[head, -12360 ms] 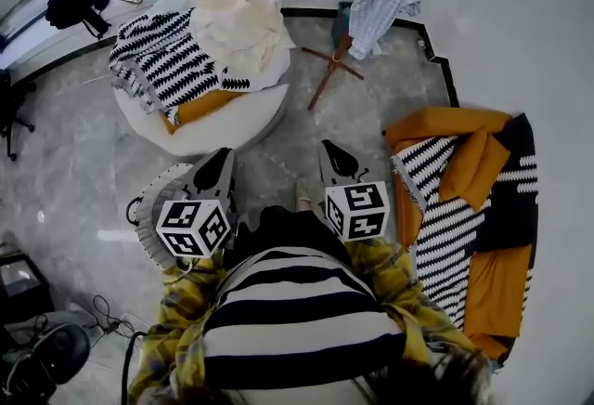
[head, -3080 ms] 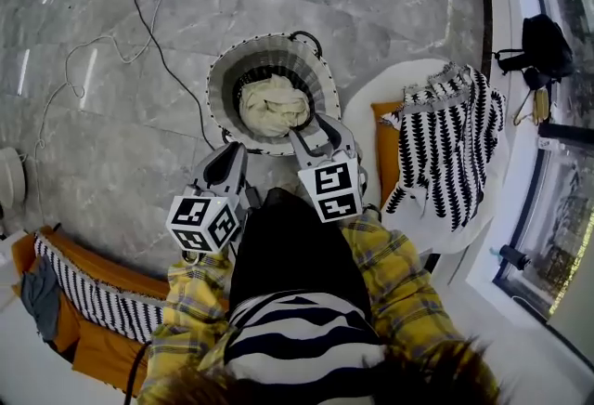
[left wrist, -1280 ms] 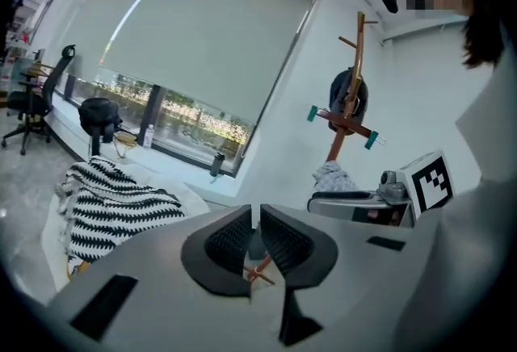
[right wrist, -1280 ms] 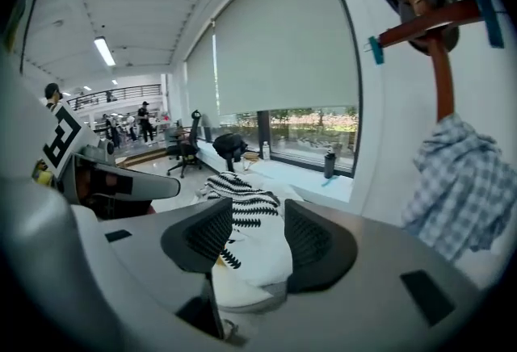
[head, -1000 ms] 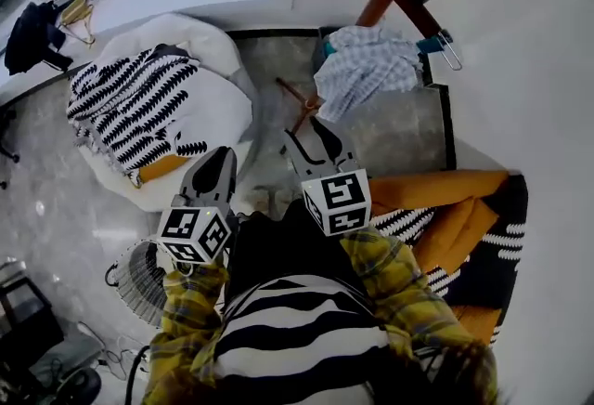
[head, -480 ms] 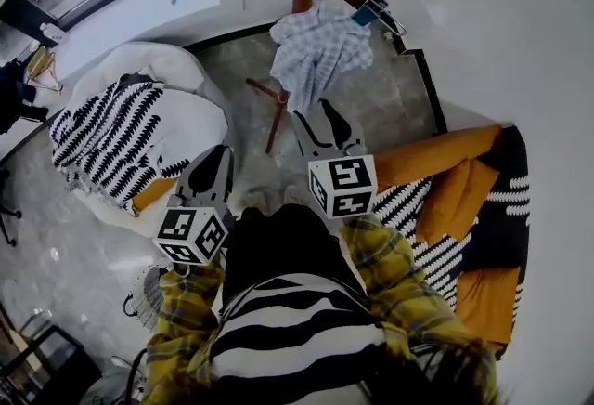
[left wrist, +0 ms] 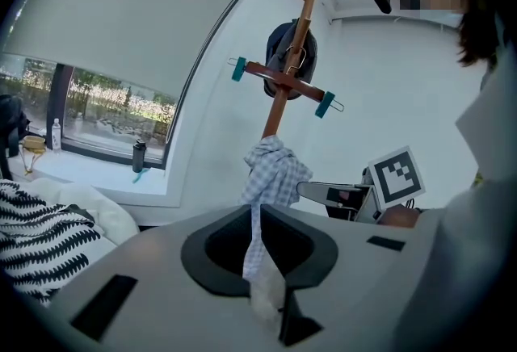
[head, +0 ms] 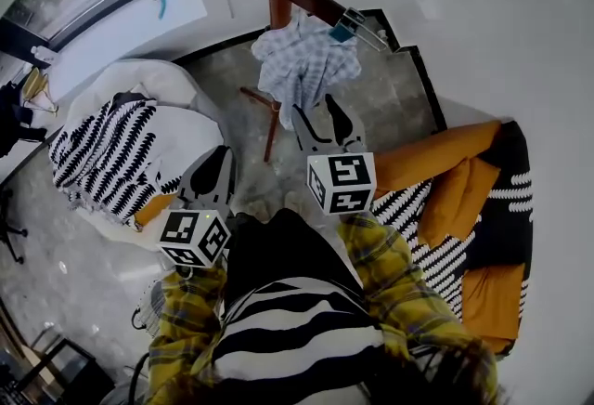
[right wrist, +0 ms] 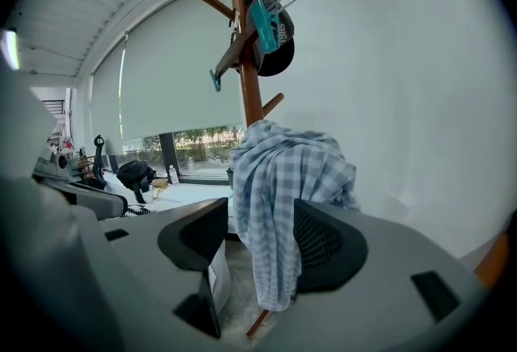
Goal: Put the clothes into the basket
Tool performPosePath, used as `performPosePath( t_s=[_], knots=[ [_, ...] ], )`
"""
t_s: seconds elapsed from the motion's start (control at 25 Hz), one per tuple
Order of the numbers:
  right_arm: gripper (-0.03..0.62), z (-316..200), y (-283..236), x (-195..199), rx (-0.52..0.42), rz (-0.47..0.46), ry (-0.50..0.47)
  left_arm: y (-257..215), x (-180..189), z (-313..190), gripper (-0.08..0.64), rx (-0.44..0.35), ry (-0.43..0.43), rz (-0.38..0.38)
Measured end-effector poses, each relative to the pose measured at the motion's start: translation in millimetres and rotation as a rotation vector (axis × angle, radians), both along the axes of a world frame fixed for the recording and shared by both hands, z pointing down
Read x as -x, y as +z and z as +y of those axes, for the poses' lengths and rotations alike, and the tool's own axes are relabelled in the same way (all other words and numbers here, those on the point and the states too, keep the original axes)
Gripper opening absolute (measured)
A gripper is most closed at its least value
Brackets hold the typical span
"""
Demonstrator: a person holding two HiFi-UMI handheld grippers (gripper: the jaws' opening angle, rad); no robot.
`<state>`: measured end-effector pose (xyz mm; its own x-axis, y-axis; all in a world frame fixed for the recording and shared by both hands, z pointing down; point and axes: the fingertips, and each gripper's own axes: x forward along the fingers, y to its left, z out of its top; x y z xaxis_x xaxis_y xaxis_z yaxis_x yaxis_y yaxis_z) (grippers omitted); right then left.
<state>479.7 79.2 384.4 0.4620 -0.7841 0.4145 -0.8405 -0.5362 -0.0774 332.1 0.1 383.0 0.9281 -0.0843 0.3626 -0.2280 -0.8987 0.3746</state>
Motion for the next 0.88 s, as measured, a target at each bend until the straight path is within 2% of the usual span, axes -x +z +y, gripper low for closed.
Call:
performPosePath(
  t_s=[0.16, 0.32, 0.88],
  knots=[
    [0.264, -7.4, 1.2, -14.9, -0.024, -0.008, 0.029, 1.0, -7.3, -2.8, 0.044, 0.001, -0.004, -0.003],
    [0.301, -14.7, -0.3, -30.5, -0.091, -0.037, 0.087, 2.4, -8.9, -8.3, 0.044, 0.001, -0.019, -0.009],
    [0.344, -49.7, -9.7, -44.0, -0.314, -0.206, 0.208, 19.4, -0.8, -23.5, 0.044, 0.029, -0.073, -0.045]
  ],
)
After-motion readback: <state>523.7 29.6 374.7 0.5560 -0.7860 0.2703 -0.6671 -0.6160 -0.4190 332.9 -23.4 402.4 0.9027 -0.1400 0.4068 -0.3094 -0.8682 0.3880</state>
